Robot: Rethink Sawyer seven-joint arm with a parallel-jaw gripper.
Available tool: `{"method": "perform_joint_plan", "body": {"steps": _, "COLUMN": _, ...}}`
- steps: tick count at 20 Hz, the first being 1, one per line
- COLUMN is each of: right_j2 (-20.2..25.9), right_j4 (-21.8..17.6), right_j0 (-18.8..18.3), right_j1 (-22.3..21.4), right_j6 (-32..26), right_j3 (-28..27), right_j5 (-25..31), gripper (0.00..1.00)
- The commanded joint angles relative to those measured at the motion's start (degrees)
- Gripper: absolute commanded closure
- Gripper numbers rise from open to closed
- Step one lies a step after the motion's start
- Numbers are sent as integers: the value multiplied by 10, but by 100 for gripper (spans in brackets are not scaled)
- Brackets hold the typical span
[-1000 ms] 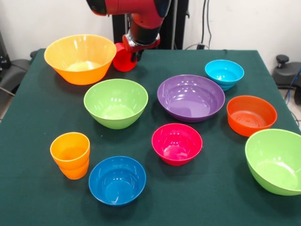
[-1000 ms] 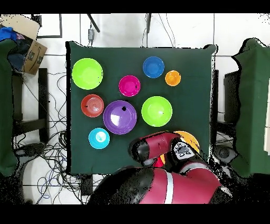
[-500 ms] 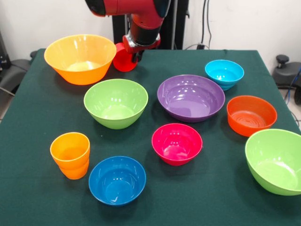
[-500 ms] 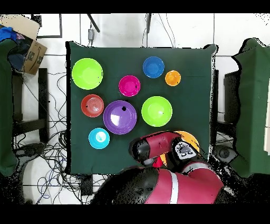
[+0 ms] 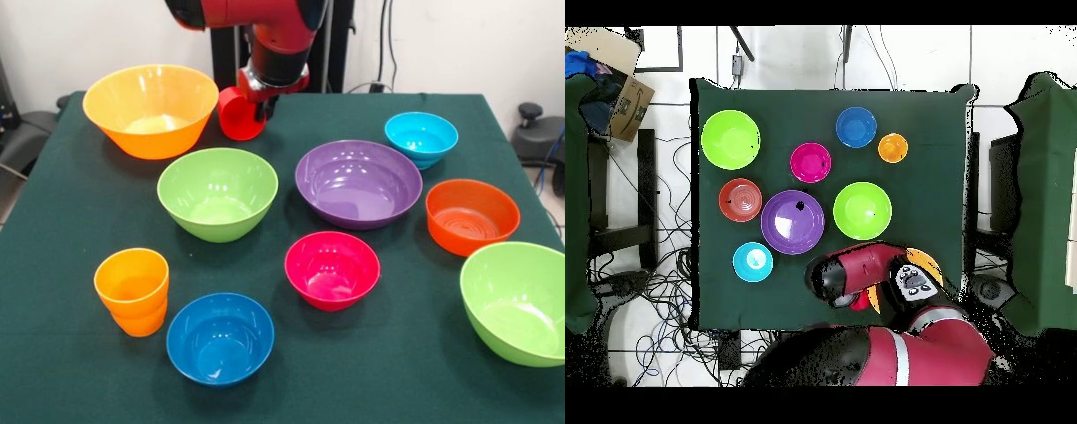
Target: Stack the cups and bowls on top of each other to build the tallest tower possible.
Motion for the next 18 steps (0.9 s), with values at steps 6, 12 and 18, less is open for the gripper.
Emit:
{"method": "perform_joint_plan", "body": {"steps": 6, "right_j2": 71, "right_j4": 27, "right_j0": 12, "right_j1": -41, "right_j6": -31, "right_j3": -5, "right_j5": 67, "gripper": 100}}
{"method": "perform_joint_plan", "body": {"steps": 12, "right_j2": 80, "right_j4": 25, "right_j0": 1, "right_j1": -43, "right_j6": -30, "right_j3": 9, "right_j5": 51, "gripper": 100}}
{"method": "perform_joint_plan", "body": {"steps": 18, "right_j2": 125, "right_j4": 41, "right_j0": -27, "right_j1": -52, "right_j6": -37, "right_j3": 46, "right_j5": 16, "gripper": 100}}
